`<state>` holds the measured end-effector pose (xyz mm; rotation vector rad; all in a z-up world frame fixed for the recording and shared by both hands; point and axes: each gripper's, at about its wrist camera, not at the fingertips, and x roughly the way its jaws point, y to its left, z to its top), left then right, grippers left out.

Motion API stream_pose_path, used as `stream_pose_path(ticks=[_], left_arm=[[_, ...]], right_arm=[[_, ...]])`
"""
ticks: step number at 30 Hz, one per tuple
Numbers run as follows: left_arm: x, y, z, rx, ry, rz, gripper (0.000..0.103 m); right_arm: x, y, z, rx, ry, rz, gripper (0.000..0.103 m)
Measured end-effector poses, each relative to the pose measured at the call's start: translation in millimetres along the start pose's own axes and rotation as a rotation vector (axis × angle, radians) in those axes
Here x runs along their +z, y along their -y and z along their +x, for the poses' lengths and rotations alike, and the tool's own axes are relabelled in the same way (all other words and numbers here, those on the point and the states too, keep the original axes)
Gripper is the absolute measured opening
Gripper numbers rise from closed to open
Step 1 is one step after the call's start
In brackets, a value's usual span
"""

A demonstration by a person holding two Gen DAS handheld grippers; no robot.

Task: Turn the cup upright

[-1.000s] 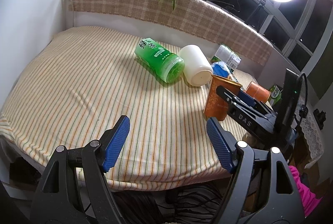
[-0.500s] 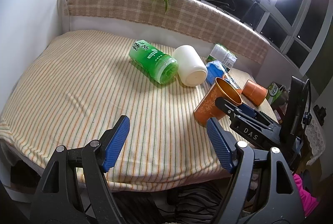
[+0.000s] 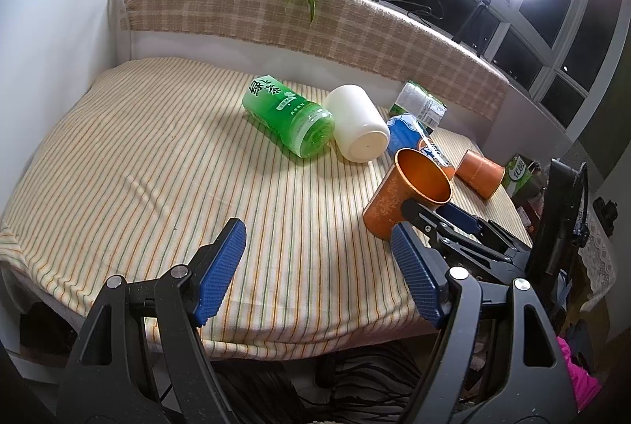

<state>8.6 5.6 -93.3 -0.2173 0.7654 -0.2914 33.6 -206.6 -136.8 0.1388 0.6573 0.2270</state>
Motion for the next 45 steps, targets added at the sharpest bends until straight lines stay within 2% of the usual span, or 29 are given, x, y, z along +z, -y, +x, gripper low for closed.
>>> stream_pose_path(ticks=[2,10,16,18,20,22,27,29,31,45], left_arm=[[0.1,1.7,-0.5,0.001,0.005,0.003,0.078],[6.8,12.1,-5.8,0.013,0.055,0.046,0.078],[18.4,26.8,-14.1,0.046,0.152,0.101,0.079],[22.8,33.2,-18.4,0.057,0.19,0.121,0.083],[25.8,37.8,-23.8,0.064,0.233,0.133,0.092],[28.0,41.7,-28.3,0.068,0.266,0.142,0.092],[32.4,50.4,-39.8,0.096,0.341,0.172,0.092],[31.7,51.9,-42.7,0.11,0.358,0.179,0.103],[31.4,51.9,-45.0,0.125,0.38,0.178,0.103],[29.0,49.9,-47.0,0.167,0.393,0.174,0.103]], right_arm=[[0.1,0.4,-5.7,-0.001,0.013,-0.003,0.074],[1.9,7.1,-42.1,0.0,0.063,0.001,0.076],[6.0,21.7,-76.6,-0.038,0.126,0.048,0.08],[7.9,25.7,-85.9,-0.059,0.148,0.059,0.083],[9.9,28.2,-92.9,-0.081,0.168,0.064,0.086],[12.7,30.4,-99.8,-0.101,0.191,0.068,0.087],[17.4,30.5,-107.4,-0.14,0.234,0.064,0.099],[17.3,30.4,-109.7,-0.15,0.246,0.06,0.102],[17.7,30.0,-110.4,-0.157,0.256,0.061,0.103],[18.6,34.1,-104.6,-0.173,0.246,0.085,0.103]])
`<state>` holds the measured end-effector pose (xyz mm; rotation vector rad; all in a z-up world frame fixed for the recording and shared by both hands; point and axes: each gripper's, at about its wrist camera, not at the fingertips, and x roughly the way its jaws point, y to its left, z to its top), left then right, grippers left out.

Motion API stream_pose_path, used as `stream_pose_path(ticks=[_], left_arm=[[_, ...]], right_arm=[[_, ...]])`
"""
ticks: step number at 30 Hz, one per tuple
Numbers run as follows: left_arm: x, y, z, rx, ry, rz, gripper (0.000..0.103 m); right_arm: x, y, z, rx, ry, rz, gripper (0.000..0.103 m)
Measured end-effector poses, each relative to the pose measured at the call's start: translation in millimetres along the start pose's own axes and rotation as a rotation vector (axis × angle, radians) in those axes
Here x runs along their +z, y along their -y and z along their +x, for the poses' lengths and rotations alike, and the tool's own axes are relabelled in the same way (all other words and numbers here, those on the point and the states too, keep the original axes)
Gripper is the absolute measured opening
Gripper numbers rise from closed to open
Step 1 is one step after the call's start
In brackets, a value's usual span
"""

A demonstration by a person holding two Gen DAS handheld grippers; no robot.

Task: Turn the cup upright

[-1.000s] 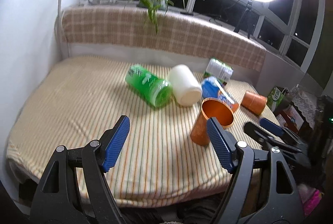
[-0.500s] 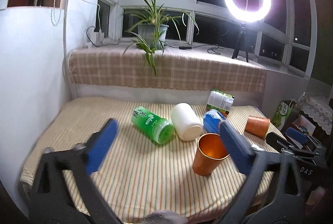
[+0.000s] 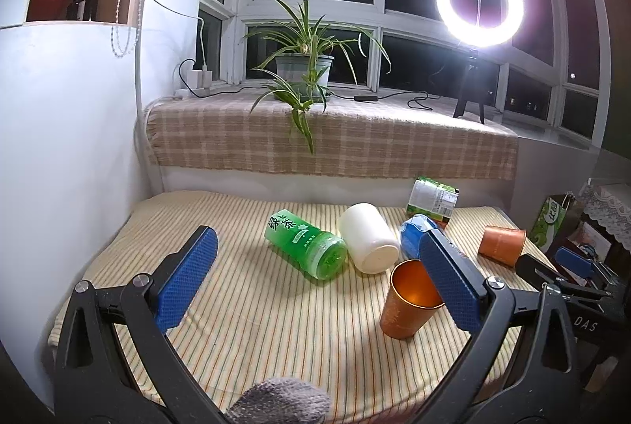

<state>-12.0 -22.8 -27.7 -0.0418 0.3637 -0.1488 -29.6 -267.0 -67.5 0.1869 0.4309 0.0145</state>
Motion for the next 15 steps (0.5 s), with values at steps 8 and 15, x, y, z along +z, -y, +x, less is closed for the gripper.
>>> stream_pose_path(ticks=[8,15], left_arm=[[0.9,-0.6,1.5,0.001,0.001,-0.002,0.103],[0.4,-2.9,1.9,0.009,0.001,-0.012,0.103]], right_arm=[[0.0,-0.6,1.7,-0.001,-0.003,-0.001,0.103],[-2.6,-0.5,6.1,-0.001,-0.016,0.0,0.103]])
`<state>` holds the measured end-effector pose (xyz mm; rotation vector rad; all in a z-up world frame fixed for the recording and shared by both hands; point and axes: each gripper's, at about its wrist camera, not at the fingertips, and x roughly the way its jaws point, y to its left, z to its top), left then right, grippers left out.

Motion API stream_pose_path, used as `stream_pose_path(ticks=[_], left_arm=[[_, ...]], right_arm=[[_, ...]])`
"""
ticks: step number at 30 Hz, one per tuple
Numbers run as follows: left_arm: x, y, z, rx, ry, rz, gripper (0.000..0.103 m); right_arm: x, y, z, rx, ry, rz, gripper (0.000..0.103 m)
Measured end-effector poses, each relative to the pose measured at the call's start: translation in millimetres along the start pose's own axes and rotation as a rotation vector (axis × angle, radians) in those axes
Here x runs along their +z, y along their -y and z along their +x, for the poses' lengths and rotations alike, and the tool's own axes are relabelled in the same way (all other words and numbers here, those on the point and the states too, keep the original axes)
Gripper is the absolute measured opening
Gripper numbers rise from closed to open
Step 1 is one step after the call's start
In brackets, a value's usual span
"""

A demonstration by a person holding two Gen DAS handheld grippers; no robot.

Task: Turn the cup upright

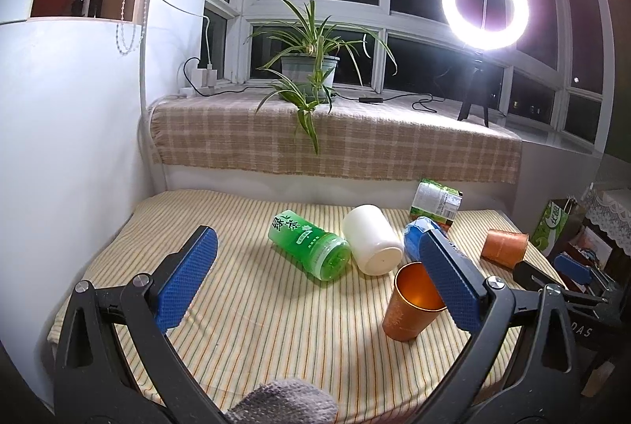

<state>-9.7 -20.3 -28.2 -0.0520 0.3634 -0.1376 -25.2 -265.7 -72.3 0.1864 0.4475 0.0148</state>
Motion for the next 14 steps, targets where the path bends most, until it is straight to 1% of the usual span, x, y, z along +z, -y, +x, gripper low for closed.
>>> stream_pose_path(ticks=[14], left_arm=[[-1.8,-6.1,-1.5,0.026,0.009,-0.024,0.103]], right_arm=[[-7.0,-6.2,18.5,0.008,-0.05,-0.017,0.103]])
